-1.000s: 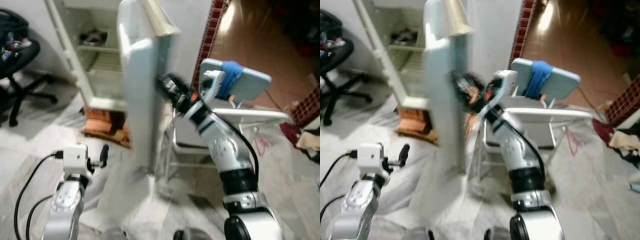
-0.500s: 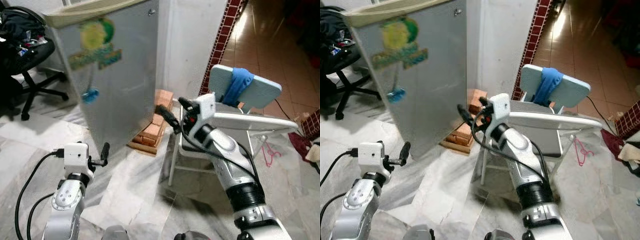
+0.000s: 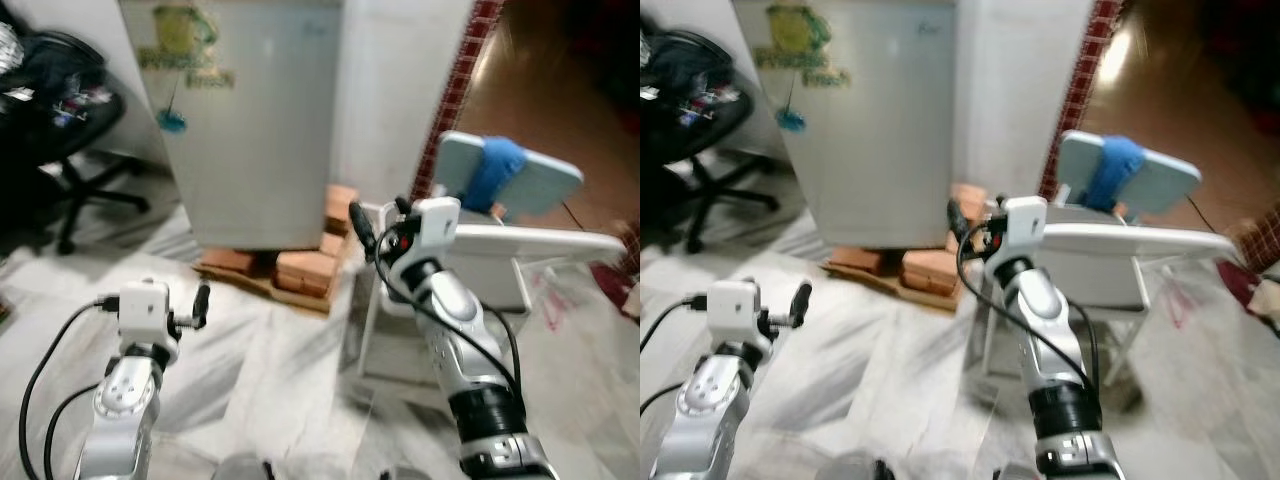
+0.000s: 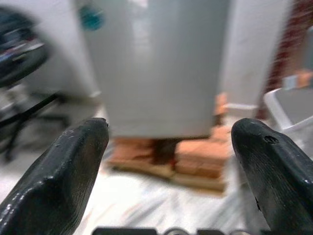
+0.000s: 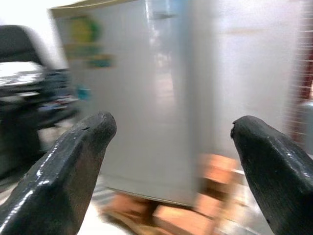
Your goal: Restocking fridge
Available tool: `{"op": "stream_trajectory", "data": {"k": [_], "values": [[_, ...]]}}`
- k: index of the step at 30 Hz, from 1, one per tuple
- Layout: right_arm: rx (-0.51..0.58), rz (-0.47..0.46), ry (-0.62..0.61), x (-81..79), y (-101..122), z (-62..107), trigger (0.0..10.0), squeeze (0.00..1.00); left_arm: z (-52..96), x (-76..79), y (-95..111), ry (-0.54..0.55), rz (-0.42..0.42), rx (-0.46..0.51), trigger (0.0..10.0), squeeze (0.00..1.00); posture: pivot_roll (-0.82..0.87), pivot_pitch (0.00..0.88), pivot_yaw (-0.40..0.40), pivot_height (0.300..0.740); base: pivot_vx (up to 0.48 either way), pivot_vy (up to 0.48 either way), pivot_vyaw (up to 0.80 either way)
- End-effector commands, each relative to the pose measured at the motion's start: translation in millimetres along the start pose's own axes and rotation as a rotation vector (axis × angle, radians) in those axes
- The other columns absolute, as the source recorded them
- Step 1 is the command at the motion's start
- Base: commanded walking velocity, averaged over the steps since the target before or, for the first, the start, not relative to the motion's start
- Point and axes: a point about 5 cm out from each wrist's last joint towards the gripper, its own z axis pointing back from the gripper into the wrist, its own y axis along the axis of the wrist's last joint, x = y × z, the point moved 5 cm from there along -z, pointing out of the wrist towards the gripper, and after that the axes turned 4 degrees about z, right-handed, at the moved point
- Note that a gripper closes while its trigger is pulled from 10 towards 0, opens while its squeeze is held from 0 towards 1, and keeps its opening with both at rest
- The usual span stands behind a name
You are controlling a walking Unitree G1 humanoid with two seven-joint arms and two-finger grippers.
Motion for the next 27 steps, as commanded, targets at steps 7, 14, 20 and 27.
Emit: {"op": "stream_trajectory", "data": {"k": [7, 14, 20, 27], "values": [[-0.015, -0.037, -0.026, -2.3, -6.2, 1.7, 10.0, 0.0, -2.8, -5.4, 0.3, 0.022, 0.005, 0.012, 10.0, 0.0, 0.11, 0.0, -0.012, 0.74, 0.0, 0.48, -0.8], [-0.021, -0.058, -0.022, -3.9, -9.3, 5.5, 10.0, 0.0, -3.9, -3.3, 5.6, 0.026, 0.021, 0.047, 10.0, 0.0, 0.1, 0.0, -0.009, 0.74, 0.0, 0.48, -0.07], [-0.047, 0.037, -0.075, 20.3, -14.7, 25.4, 10.0, 0.0, 0.0, -1.7, 14.0, 0.019, -0.011, 0.078, 10.0, 0.0, 0.08, 0.0, -0.013, 0.74, 0.0, 0.48, 0.0], [-0.114, 0.158, -0.23, 54.6, -26.0, 54.3, 10.0, 0.0, 5.5, -32.3, 9.0, 0.095, -0.024, 0.057, 10.0, 0.0, 0.07, 0.0, -0.012, 0.74, 0.0, 0.48, 0.0]]}}
